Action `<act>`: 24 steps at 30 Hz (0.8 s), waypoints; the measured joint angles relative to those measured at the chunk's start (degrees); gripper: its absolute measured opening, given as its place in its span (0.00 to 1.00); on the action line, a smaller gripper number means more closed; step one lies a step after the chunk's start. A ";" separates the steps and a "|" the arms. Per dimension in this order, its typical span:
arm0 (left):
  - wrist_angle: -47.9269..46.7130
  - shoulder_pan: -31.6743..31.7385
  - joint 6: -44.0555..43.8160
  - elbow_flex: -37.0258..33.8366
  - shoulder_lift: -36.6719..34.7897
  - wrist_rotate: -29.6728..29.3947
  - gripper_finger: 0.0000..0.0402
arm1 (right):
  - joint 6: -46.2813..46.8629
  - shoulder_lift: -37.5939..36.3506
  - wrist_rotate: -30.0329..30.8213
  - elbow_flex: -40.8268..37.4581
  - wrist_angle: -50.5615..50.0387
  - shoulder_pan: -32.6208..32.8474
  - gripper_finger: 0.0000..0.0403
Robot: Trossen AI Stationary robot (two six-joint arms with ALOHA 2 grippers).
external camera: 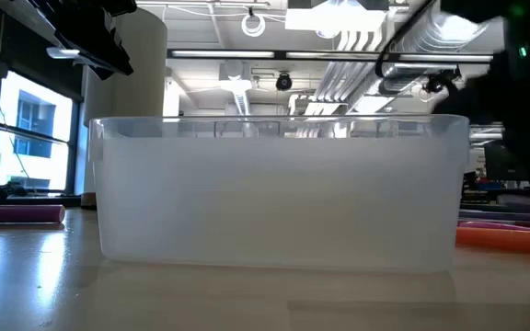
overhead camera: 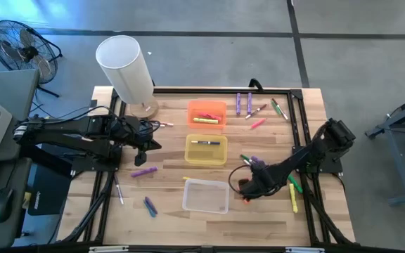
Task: Pick & Place Markers
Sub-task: Put the right purple pen into the white bin
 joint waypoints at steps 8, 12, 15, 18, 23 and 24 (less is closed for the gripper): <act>0.37 -0.01 0.11 0.00 0.02 -0.13 0.00 | -16.93 -0.86 14.11 21.01 -17.43 0.12 0.07; 0.38 -0.01 0.28 0.00 0.02 -0.13 0.00 | -31.52 -0.23 20.47 30.31 -12.15 -1.56 0.07; 0.28 0.00 0.45 0.00 0.02 -0.10 0.00 | -42.76 2.08 19.91 35.39 -6.17 -3.27 0.07; 0.14 0.00 0.46 0.00 0.04 -0.06 0.00 | -51.46 6.29 15.67 39.20 -2.36 -5.14 0.07; 0.09 -0.01 0.46 0.00 0.04 0.37 0.00 | -58.79 11.81 7.52 41.08 -2.44 -7.61 0.07; 0.06 -0.02 0.46 0.00 0.04 0.44 0.00 | -60.01 12.43 6.18 40.85 -2.25 -7.97 0.07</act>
